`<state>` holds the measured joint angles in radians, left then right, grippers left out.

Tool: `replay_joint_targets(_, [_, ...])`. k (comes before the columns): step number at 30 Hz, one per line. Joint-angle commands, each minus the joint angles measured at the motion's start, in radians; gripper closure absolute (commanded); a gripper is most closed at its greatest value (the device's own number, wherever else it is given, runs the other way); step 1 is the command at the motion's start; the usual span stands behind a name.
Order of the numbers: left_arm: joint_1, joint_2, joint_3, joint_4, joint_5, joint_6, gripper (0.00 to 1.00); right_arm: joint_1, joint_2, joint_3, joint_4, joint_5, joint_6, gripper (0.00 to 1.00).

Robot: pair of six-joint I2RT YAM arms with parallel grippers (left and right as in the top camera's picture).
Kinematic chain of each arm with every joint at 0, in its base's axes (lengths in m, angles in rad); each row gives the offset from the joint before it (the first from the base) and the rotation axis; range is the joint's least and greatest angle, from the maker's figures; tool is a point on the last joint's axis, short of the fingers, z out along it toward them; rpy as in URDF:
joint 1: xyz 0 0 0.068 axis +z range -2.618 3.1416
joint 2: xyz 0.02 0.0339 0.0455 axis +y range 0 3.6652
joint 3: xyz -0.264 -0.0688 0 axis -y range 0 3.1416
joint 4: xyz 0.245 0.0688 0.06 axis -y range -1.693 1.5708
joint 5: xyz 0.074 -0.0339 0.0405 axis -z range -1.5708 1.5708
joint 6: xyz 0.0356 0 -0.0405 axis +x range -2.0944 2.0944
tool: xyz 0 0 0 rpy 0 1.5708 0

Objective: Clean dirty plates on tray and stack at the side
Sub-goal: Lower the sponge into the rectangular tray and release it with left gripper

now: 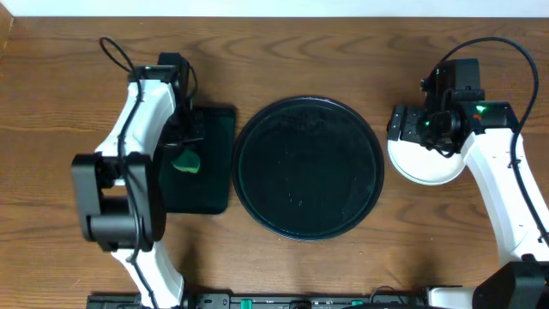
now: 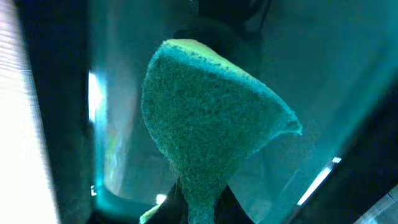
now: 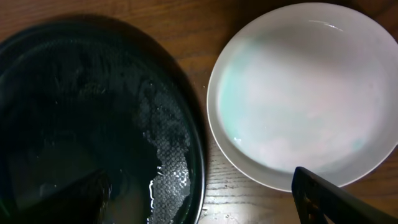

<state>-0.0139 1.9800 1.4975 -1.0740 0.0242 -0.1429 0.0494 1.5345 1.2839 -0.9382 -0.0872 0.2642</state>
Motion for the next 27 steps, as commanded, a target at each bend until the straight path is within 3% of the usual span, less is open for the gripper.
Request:
replay_joint_targets(1, [0.002, 0.042, -0.009, -0.007, 0.018, -0.09, 0.85, 0.005, 0.002, 0.013, -0.005, 0.019, -0.063, 0.09])
replay_joint_targets(3, [0.003, 0.048, -0.009, -0.007, 0.018, -0.092, 0.29, 0.005, 0.002, 0.013, -0.009, 0.01, -0.104, 0.09])
replay_joint_targets(4, [0.003, 0.047, -0.008, -0.011, 0.018, -0.092, 0.23, 0.005, 0.002, 0.013, -0.013, 0.003, -0.107, 0.08])
replay_joint_targets(11, [0.002, -0.04, 0.023, -0.081, 0.021, -0.091, 0.23, 0.005, 0.001, 0.055, -0.064, -0.087, -0.241, 0.04])
replay_joint_targets(20, [0.002, -0.444, 0.023, -0.085, 0.017, -0.091, 0.22, 0.005, -0.007, 0.276, -0.267, -0.089, -0.281, 0.04])
replay_joint_targets(27, [0.002, -0.583, 0.023, -0.085, 0.017, -0.091, 0.22, 0.006, -0.1, 0.417, -0.393, -0.098, -0.286, 0.04])
